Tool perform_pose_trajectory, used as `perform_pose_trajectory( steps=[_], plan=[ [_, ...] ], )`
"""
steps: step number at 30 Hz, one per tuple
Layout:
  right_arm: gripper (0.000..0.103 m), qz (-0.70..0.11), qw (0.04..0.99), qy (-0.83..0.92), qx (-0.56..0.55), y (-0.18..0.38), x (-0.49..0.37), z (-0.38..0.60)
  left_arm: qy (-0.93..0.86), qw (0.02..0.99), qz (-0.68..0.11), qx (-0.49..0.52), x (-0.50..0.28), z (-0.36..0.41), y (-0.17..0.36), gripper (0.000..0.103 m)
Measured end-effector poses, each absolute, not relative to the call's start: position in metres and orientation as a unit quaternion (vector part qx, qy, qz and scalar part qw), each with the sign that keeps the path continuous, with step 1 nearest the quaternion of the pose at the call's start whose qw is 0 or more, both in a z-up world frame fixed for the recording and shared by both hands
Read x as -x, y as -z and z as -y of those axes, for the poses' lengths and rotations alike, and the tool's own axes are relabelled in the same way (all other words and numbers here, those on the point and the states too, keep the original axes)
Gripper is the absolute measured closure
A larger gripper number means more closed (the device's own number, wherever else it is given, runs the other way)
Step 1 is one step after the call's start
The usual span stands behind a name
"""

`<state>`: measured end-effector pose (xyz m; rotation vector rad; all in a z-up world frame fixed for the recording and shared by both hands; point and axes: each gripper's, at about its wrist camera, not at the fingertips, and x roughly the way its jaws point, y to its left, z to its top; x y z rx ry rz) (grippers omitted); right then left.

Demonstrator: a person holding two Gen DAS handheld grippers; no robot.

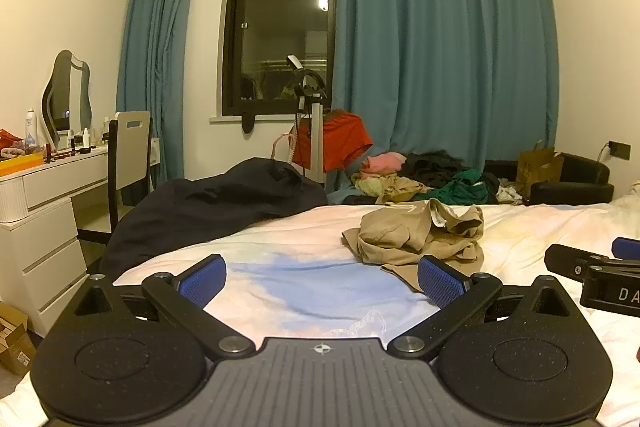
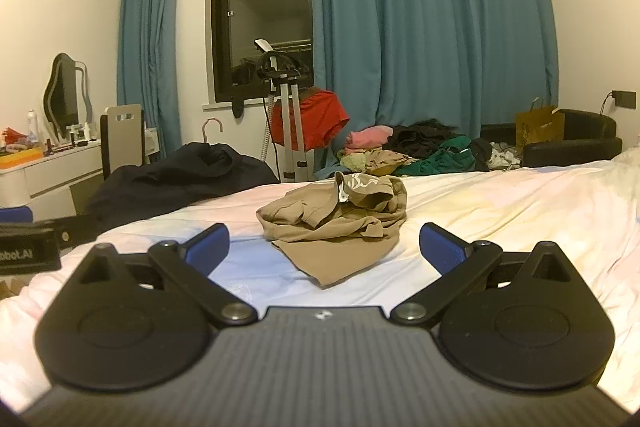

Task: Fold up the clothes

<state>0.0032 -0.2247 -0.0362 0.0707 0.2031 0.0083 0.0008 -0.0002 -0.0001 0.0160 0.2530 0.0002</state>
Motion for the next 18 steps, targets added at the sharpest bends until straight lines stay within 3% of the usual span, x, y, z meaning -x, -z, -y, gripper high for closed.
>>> perform_pose_trajectory(
  steps=[18],
  plan=[
    [0.0,-0.115,0.993,-0.005,-0.035,0.038,-0.006,0.221,-0.007,0.989,-0.148,0.013,-0.01,-0.007,0.008,0.0]
  ],
)
